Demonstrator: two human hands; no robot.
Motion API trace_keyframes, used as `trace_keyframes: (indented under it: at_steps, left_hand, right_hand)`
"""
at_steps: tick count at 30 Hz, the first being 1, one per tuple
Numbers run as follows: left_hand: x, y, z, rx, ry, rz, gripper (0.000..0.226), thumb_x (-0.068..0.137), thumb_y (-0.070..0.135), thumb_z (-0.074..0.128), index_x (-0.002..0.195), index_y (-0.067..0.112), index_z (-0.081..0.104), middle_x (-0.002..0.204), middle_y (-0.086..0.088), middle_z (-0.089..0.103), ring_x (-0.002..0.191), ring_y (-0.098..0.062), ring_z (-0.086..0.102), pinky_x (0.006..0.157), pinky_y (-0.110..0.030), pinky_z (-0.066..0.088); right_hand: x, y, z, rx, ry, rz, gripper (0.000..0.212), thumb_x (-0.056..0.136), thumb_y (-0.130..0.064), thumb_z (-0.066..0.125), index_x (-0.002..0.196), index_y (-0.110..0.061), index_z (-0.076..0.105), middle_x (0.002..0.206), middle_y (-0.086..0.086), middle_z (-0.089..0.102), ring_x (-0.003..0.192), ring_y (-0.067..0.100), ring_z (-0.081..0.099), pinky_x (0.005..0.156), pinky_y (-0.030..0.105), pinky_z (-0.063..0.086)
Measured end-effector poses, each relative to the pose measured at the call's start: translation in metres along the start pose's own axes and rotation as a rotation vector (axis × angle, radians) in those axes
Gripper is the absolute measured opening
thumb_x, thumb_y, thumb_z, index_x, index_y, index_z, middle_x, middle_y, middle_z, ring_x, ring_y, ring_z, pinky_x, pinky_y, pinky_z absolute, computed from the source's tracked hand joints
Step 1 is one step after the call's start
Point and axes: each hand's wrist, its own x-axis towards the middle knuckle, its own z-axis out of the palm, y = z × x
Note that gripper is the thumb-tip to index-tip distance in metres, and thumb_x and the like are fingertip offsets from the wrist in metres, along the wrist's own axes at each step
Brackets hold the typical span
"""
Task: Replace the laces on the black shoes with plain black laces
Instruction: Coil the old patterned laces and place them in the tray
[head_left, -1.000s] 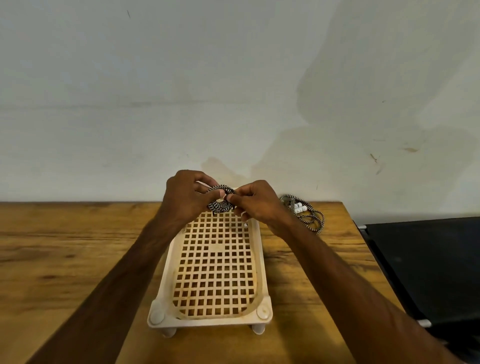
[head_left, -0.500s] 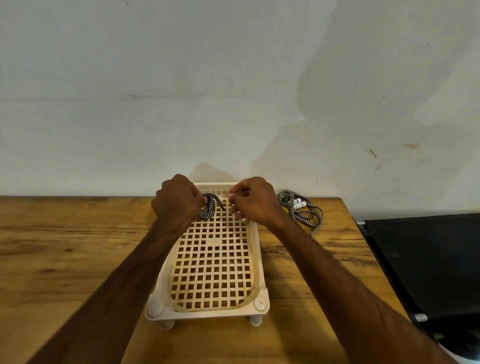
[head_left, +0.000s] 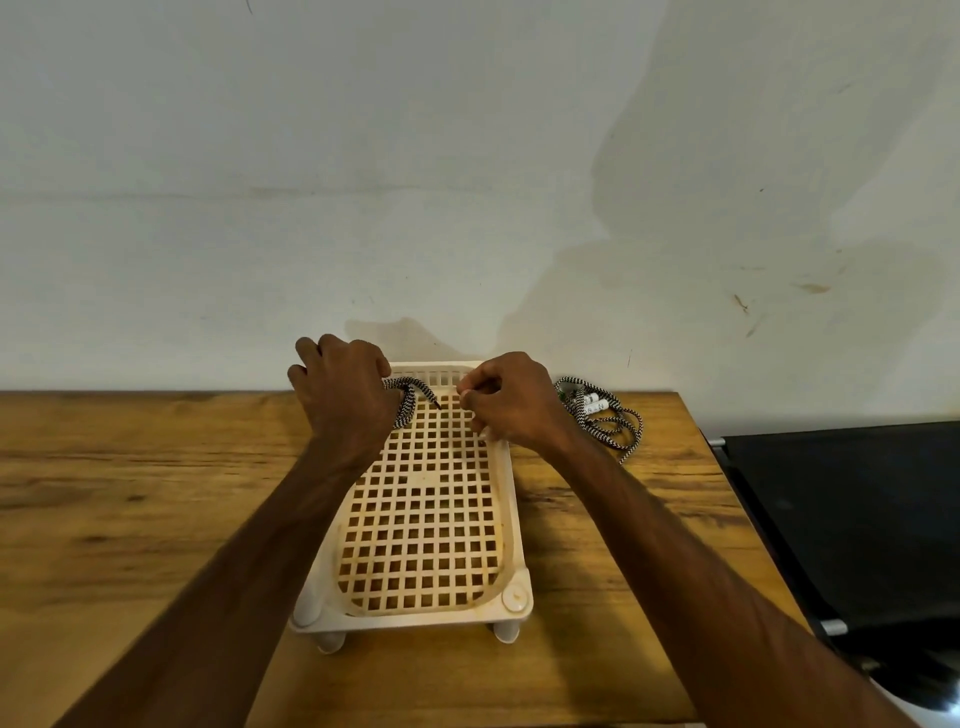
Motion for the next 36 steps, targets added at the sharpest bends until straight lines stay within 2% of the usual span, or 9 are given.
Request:
trace_keyframes:
  at_steps: [8,11,15,18,22,26,32,34,36]
  left_hand:
    - [-0.014,0.023,-0.005,-0.221,-0.039,0.16,0.046,0.085,0.023,0.077,0.128,0.017,0.06,0.128,-0.006,0.061,0.126,-0.028,0.044,0.099,-0.044,0.038]
    - [-0.033,0.041,-0.005,-0.308,0.027,0.3,0.032,0.089,0.022,0.073,0.12,0.019,0.065,0.123,-0.003,0.064,0.124,-0.024,0.047,0.099,-0.04,0.037]
    - [-0.055,0.06,-0.002,-0.356,0.029,0.436,0.017,0.086,0.02,0.073,0.103,0.022,0.071,0.11,0.002,0.068,0.116,-0.02,0.049,0.092,-0.037,0.038]
    - [-0.066,0.069,0.0,-0.39,-0.022,0.522,0.016,0.085,0.02,0.073,0.1,0.02,0.073,0.103,0.002,0.069,0.112,-0.022,0.05,0.09,-0.039,0.04]
    - [-0.073,0.073,0.002,-0.428,-0.074,0.566,0.013,0.086,0.019,0.072,0.099,0.018,0.073,0.1,0.002,0.071,0.109,-0.022,0.051,0.092,-0.036,0.04]
    - [-0.08,0.077,0.007,-0.468,-0.076,0.623,0.012,0.086,0.014,0.071,0.097,0.017,0.074,0.1,0.002,0.072,0.106,-0.021,0.052,0.091,-0.032,0.037]
    - [-0.088,0.089,0.014,-0.491,-0.284,0.886,0.061,0.082,0.019,0.074,0.139,0.018,0.054,0.136,0.002,0.057,0.13,-0.014,0.04,0.109,-0.026,0.034]
    - [-0.094,0.096,0.014,-0.49,-0.362,0.939,0.054,0.09,0.019,0.067,0.142,0.023,0.053,0.139,0.004,0.057,0.131,-0.012,0.043,0.11,-0.026,0.031]
    - [-0.095,0.1,0.012,-0.556,-0.394,0.903,0.032,0.099,0.023,0.059,0.131,0.026,0.063,0.119,0.008,0.068,0.112,-0.007,0.057,0.099,-0.027,0.044]
  right_hand:
    - [-0.004,0.007,-0.027,-0.09,0.084,-0.03,0.012,0.094,-0.006,0.068,0.102,-0.008,0.077,0.095,0.002,0.076,0.064,0.01,0.07,0.052,0.013,0.049]
    - [-0.014,0.019,-0.049,-0.175,0.145,-0.037,0.014,0.092,-0.006,0.071,0.103,-0.011,0.078,0.101,-0.002,0.074,0.082,0.008,0.068,0.069,0.016,0.054]
    - [-0.029,0.037,-0.084,-0.295,0.203,-0.005,0.011,0.088,-0.009,0.076,0.094,-0.016,0.08,0.091,-0.005,0.075,0.076,0.0,0.063,0.063,0.006,0.041]
    - [-0.041,0.053,-0.106,-0.412,0.154,0.072,0.004,0.085,-0.022,0.082,0.085,-0.019,0.079,0.085,-0.002,0.075,0.074,0.006,0.064,0.064,0.02,0.047]
    - [-0.061,0.073,-0.105,-0.562,-0.101,0.207,0.032,0.082,-0.05,0.08,0.09,-0.019,0.077,0.086,-0.003,0.07,0.079,0.012,0.064,0.068,0.033,0.053]
    - [-0.071,0.083,-0.083,-0.718,-0.088,0.201,0.015,0.093,-0.031,0.071,0.101,-0.018,0.072,0.103,0.004,0.069,0.092,0.022,0.066,0.075,0.035,0.055]
    - [-0.09,0.074,-0.084,-0.448,-0.124,0.045,0.011,0.091,-0.022,0.069,0.082,-0.017,0.075,0.085,0.001,0.074,0.075,0.014,0.065,0.063,0.03,0.052]
    - [-0.097,0.069,-0.093,-0.276,-0.108,0.002,0.015,0.091,-0.023,0.07,0.078,-0.019,0.077,0.081,-0.006,0.074,0.079,0.01,0.067,0.071,0.034,0.053]
    - [-0.102,0.068,-0.106,-0.067,-0.101,0.024,0.019,0.095,-0.024,0.066,0.08,-0.021,0.077,0.081,-0.006,0.075,0.084,0.01,0.07,0.081,0.034,0.053]
